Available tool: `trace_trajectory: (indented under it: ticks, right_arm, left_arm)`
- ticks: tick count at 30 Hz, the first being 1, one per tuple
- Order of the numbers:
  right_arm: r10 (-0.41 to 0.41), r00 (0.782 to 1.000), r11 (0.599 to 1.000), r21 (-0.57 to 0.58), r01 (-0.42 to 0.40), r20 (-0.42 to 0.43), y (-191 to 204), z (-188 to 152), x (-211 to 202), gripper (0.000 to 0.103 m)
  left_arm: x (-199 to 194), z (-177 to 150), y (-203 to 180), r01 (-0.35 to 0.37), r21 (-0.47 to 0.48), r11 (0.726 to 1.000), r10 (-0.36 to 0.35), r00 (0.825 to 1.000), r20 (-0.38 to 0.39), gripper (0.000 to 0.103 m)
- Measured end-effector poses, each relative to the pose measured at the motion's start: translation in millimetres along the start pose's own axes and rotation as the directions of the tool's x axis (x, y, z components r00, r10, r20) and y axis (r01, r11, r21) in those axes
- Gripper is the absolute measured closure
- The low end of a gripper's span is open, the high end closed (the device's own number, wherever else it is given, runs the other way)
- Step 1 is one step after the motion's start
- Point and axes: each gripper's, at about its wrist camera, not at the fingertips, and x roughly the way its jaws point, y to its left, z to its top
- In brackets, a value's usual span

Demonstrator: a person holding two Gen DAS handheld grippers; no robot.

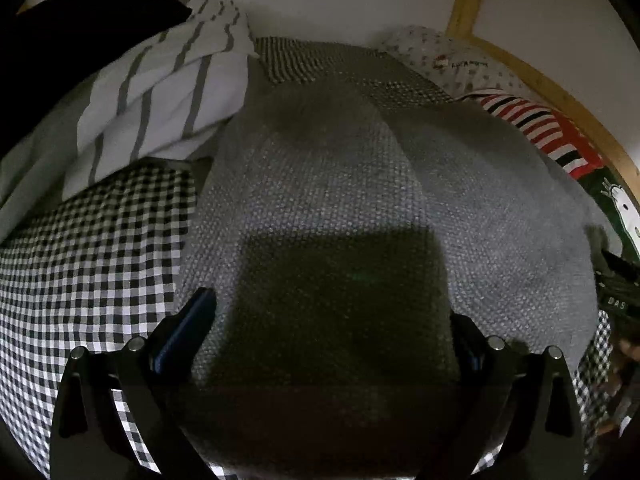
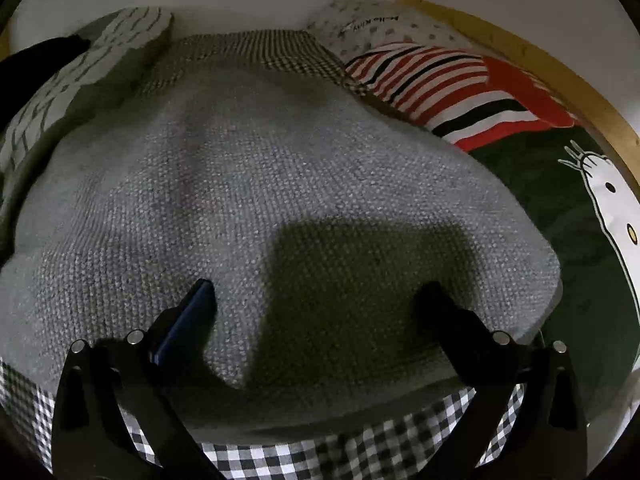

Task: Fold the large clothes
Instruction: 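Lower the grey sweater bundle onto the sheet beside the pillows with both grippers, then open both grippers and pull back from the placed sweater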

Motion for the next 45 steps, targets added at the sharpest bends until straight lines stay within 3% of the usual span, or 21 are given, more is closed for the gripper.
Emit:
trace_trajectory:
  ticks: [3, 5, 8, 10, 14, 27, 37, 45]
  right_arm:
    - [-0.008, 1.000, 1.000, 0.016, 0.007, 0.027, -5, -1, -16, 0.003]
    - [-0.008, 0.998, 0.996, 0.087, 0.003, 0.055, -9, -12, -56, 0.003]
    - [0.044, 0.998, 0.990, 0.134, -0.050, 0.053, 0, -36, -105, 0.003]
    - [0.069, 0.997, 0.992, 0.104, -0.072, 0.035, 12, -52, -128, 0.003]
    - [0.082, 0.996, 0.995, 0.054, -0.083, 0.024, 31, -86, -182, 0.003]
    - [0.099, 0.985, 0.995, 0.018, -0.103, 0.144, 26, -170, -340, 0.003]
    - [0.058, 0.986, 0.997, 0.039, -0.065, 0.157, 11, -238, -398, 0.003]
    - [0.053, 0.982, 0.998, 0.027, -0.059, 0.179, -2, -279, -437, 0.003]
  left_arm:
    - [-27, -4, -6, -0.021, -0.022, 1.000, 0.021, 1.000, -0.007, 0.004]
    - [-62, -17, -17, -0.043, -0.009, 0.999, 0.043, 0.998, 0.034, 0.005]
    - [-108, -47, -31, -0.015, 0.013, 1.000, 0.015, 0.998, 0.060, 0.004]
    - [-134, -68, -38, 0.020, 0.014, 1.000, -0.021, 0.997, 0.074, 0.005]
    - [-174, -98, -39, 0.009, -0.001, 1.000, -0.009, 0.997, 0.079, 0.005]
    - [-303, -184, -61, 0.000, 0.059, 0.998, -0.007, 0.994, 0.110, 0.005]
    - [-365, -243, -94, -0.028, 0.112, 0.993, 0.011, 0.988, 0.152, 0.004]
    - [-382, -278, -110, -0.056, 0.127, 0.990, 0.037, 0.988, 0.150, 0.005]
